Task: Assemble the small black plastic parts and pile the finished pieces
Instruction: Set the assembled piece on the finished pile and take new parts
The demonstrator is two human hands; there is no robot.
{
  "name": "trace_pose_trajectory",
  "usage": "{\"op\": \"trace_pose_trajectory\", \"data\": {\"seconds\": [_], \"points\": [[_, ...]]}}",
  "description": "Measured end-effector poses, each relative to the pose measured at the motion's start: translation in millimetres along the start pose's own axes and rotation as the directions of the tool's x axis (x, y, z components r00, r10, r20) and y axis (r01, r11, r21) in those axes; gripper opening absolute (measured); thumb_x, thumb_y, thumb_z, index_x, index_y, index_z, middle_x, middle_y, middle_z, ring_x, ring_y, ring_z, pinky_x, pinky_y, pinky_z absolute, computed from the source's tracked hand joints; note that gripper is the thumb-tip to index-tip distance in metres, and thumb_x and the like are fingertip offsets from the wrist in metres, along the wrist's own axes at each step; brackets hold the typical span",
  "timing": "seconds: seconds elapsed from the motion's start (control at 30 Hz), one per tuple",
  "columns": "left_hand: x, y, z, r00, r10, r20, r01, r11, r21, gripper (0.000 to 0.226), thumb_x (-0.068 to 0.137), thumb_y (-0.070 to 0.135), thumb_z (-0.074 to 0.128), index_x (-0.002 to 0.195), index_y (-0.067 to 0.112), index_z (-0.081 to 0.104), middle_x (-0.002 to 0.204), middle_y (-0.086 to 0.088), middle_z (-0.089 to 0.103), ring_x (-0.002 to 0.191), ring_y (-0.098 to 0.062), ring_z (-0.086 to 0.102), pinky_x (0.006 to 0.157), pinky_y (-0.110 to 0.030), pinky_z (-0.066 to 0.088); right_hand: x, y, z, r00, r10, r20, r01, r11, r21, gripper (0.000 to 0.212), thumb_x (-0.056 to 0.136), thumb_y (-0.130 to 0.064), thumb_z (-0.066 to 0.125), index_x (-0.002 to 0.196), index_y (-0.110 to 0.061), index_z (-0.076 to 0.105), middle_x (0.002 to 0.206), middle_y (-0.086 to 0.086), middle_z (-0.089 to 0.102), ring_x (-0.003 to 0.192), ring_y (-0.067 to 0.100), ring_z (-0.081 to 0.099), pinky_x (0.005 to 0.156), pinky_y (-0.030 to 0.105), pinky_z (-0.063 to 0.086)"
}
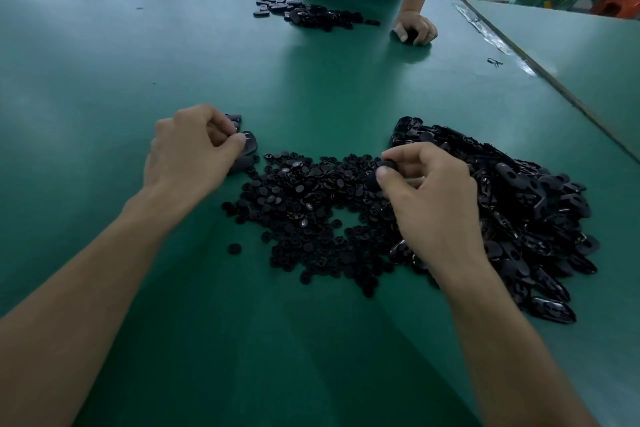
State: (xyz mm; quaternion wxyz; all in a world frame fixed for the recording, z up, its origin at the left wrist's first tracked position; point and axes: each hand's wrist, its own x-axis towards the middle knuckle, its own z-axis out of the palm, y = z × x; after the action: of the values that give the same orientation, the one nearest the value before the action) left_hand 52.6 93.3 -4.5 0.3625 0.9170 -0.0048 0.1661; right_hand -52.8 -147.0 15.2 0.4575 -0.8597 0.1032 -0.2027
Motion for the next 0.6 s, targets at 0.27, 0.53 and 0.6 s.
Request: {"op": "trace_pose_trajectory", "data": {"seconds": [0.27,0.53,0.6], "points": [[-28,49,6,0.833,0.271,0.482,-0.077,0.920,-0.385,0.007,0.085,0.024,0.079,0.085,0.025,0.073,0.071,0.007,0.073,0.062,-0.004,0.066,0.060,-0.016,0.050,-16,2,18,0.981,0.106,0.163,-0.172,0.864,0.473,0.010,0.091,-0.007,0.072,0.092,-0.015,0.066,0.076,0.003,0.075,0.061,0.009,0.067,0.056,0.016,0.048],[-44,63,11,0.795,0.281,0.538,0.074,0.835,-0.546,0.011,0.086,0.008,0.076,0.091,0.017,0.072,0.074,-0.003,0.075,0.069,-0.018,0.071,0.064,-0.025,0.059,-19,8,14,0.980,0.088,0.178,-0.173,0.815,0.552,0.007,0.089,-0.010,0.074,0.094,-0.013,0.070,0.074,0.004,0.074,0.066,0.013,0.069,0.063,0.021,0.055],[-46,64,11,0.792,0.289,0.537,0.085,0.819,-0.567,0.014,0.085,0.004,0.076,0.090,0.016,0.072,0.075,-0.006,0.075,0.069,-0.018,0.071,0.065,-0.025,0.060,-19,8,16,0.981,0.074,0.177,-0.161,0.821,0.548,0.006,0.088,-0.011,0.074,0.091,-0.015,0.072,0.077,0.005,0.076,0.070,0.014,0.070,0.067,0.022,0.055]]}}
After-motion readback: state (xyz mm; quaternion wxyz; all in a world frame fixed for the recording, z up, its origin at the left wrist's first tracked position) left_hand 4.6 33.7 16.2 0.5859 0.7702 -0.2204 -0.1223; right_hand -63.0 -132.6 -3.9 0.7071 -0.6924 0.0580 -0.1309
